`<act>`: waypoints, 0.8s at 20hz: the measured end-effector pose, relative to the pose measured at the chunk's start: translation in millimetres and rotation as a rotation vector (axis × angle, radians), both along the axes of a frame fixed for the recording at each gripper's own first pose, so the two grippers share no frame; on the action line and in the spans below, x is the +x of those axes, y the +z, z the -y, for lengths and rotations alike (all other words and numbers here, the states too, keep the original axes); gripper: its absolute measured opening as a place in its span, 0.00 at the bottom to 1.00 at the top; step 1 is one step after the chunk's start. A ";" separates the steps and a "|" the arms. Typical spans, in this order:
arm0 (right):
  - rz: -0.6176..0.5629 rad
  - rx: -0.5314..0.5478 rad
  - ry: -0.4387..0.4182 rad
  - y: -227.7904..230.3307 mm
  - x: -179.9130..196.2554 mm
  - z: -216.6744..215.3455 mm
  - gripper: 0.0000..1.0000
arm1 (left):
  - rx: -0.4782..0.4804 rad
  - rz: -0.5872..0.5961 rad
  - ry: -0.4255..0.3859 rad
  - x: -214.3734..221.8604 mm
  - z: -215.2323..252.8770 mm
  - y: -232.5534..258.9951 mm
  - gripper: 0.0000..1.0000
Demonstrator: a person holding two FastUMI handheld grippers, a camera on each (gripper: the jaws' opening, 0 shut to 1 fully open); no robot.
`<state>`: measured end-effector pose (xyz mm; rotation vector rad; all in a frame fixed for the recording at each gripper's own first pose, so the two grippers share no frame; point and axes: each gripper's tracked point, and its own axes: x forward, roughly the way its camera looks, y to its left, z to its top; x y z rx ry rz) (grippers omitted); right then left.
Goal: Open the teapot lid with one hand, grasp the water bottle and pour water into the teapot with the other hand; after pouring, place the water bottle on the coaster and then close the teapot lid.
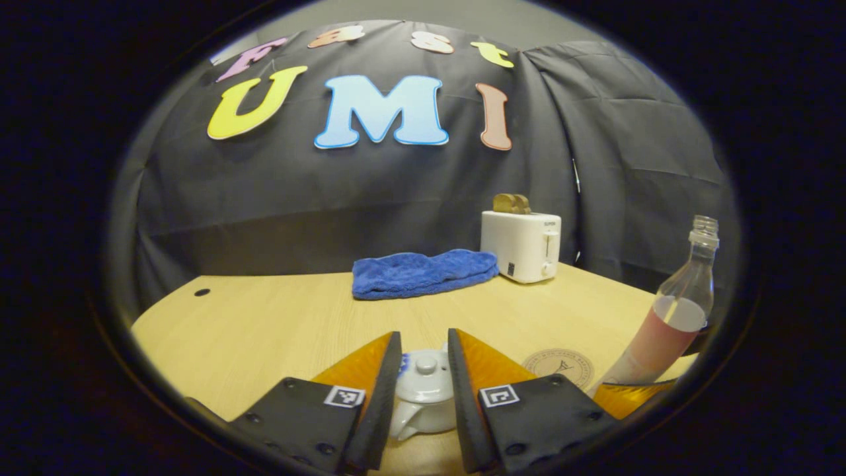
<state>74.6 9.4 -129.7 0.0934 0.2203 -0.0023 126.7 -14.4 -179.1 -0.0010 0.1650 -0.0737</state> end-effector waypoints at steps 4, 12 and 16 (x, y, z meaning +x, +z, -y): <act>-0.018 0.023 -0.008 -7.4 2.7 2.3 0.92 | 0.063 0.027 -0.009 -4.9 4.8 0.2 0.46; -0.046 0.031 -0.008 -16.0 6.0 -0.7 0.78 | 0.079 0.046 0.004 -5.2 1.9 1.8 0.20; -0.062 0.019 -0.009 -16.5 4.9 -0.2 0.78 | 0.091 0.044 0.001 -4.0 2.5 1.7 0.15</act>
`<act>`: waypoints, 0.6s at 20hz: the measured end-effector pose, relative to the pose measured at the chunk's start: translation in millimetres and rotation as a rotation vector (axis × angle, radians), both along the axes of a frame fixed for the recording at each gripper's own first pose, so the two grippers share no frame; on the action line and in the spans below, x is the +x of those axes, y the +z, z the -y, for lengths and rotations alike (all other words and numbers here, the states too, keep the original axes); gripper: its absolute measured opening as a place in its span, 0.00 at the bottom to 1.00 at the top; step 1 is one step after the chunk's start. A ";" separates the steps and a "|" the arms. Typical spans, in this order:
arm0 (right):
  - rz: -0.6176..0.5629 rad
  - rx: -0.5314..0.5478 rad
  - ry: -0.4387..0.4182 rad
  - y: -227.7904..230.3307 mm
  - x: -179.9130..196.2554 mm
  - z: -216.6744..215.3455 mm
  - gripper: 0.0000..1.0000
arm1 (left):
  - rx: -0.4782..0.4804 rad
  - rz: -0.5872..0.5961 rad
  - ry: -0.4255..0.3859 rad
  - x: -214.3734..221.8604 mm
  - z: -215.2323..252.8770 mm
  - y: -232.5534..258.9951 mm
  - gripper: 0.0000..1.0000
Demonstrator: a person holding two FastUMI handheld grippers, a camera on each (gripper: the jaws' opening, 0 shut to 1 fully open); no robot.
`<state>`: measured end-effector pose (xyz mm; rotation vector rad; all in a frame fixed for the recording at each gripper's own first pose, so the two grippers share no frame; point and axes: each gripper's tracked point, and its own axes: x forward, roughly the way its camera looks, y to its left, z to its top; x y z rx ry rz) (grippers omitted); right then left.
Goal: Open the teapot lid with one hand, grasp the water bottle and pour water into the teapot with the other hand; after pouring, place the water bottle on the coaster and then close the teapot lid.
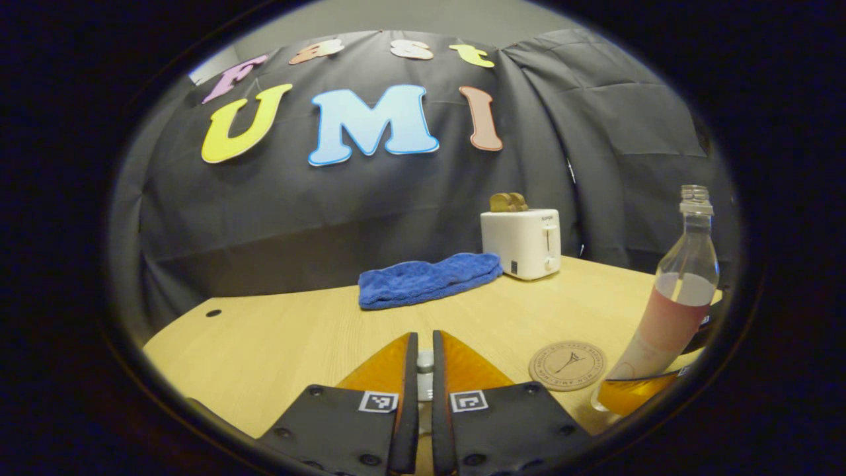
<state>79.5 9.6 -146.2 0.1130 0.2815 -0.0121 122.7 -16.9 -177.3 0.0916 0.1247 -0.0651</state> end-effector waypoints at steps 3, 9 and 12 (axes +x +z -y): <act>-0.013 -0.027 -0.005 1.7 1.3 1.5 0.76 | -0.003 0.003 -0.015 1.3 0.3 2.1 0.15; -0.075 -0.072 -0.028 3.4 0.4 11.9 0.74 | -0.015 0.001 -0.022 3.2 -2.4 7.8 0.16; -0.098 -0.104 -0.021 17.5 -2.5 20.1 0.74 | -0.028 0.011 -0.014 4.4 -3.9 15.6 0.15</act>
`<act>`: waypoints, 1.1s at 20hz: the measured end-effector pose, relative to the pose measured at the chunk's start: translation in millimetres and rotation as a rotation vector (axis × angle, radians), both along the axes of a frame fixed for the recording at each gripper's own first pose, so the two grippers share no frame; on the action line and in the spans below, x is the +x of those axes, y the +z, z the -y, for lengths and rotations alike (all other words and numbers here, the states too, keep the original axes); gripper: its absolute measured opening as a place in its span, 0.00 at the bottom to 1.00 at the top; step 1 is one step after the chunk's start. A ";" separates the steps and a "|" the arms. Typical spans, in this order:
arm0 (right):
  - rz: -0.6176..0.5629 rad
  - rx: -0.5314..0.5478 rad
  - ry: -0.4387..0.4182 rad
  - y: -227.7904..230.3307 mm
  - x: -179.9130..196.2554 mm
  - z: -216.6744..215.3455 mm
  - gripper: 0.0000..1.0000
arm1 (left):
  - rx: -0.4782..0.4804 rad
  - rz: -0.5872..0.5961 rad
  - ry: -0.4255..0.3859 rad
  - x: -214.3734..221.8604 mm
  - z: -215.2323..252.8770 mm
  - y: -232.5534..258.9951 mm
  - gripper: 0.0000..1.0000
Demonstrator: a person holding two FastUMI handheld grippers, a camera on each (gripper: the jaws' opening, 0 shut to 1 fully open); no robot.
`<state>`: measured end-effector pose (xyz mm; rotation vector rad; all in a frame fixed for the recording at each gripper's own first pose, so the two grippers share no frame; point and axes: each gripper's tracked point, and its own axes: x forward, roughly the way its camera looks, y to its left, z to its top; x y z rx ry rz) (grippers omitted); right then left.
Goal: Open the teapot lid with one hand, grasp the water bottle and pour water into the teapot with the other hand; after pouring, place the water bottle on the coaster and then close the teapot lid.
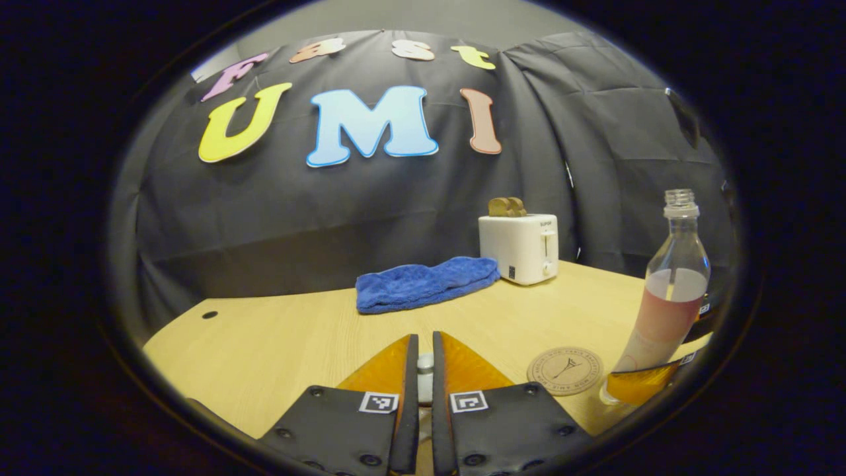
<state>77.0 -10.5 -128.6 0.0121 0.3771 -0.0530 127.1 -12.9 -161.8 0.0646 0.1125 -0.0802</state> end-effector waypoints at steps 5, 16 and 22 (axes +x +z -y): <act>0.002 -0.047 0.061 17.6 -1.6 -1.2 0.74 | -0.009 -0.005 0.024 0.9 -2.6 3.0 0.10; -0.033 -0.121 0.178 23.3 12.9 -9.5 0.74 | -0.021 0.009 0.063 -9.9 -21.2 20.8 0.10; -0.084 -0.251 0.187 30.5 22.2 -17.3 0.74 | -0.064 0.008 0.046 -15.9 -44.3 31.5 0.10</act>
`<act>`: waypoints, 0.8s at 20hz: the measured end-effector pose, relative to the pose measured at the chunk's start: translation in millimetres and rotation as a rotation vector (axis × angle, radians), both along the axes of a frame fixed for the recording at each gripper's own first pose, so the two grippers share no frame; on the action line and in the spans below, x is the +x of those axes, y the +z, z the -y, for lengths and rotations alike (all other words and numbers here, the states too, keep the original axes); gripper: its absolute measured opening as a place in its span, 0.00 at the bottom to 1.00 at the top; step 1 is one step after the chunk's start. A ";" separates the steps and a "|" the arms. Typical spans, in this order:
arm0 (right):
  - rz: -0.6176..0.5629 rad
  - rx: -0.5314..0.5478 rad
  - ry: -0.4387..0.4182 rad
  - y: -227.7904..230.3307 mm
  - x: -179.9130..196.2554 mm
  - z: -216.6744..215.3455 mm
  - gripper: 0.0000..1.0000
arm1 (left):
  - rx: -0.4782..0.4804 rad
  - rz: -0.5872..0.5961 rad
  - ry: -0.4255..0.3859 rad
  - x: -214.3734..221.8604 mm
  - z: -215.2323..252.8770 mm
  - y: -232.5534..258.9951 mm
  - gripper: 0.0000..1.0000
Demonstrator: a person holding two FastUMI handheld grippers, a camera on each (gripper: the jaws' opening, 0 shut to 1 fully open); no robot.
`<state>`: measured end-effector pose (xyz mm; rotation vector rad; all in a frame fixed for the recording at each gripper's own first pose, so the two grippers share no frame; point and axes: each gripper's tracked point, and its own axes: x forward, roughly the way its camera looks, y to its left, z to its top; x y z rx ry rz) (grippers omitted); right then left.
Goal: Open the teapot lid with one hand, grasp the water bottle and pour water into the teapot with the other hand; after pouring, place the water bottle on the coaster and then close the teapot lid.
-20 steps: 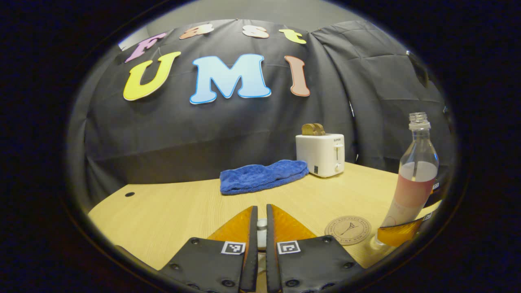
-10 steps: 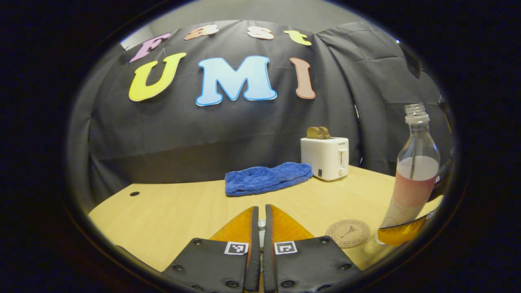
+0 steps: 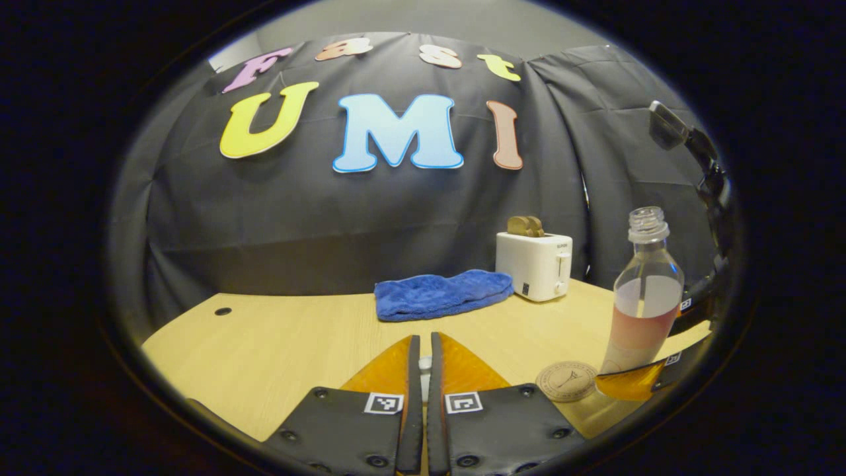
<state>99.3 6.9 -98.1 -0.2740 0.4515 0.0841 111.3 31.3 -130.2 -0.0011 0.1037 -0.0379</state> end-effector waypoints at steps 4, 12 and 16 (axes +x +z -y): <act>-0.009 -0.145 -0.001 3.1 8.3 -1.9 0.74 | 0.006 -0.005 -0.011 -4.9 -25.7 4.6 0.10; -0.166 -0.461 -0.053 -6.2 18.3 7.6 0.74 | -0.008 -0.001 -0.044 -11.9 -72.6 1.5 0.10; -0.191 -0.691 -0.048 -0.3 26.9 14.6 0.74 | -0.018 0.000 -0.061 -12.1 -84.9 -2.2 0.09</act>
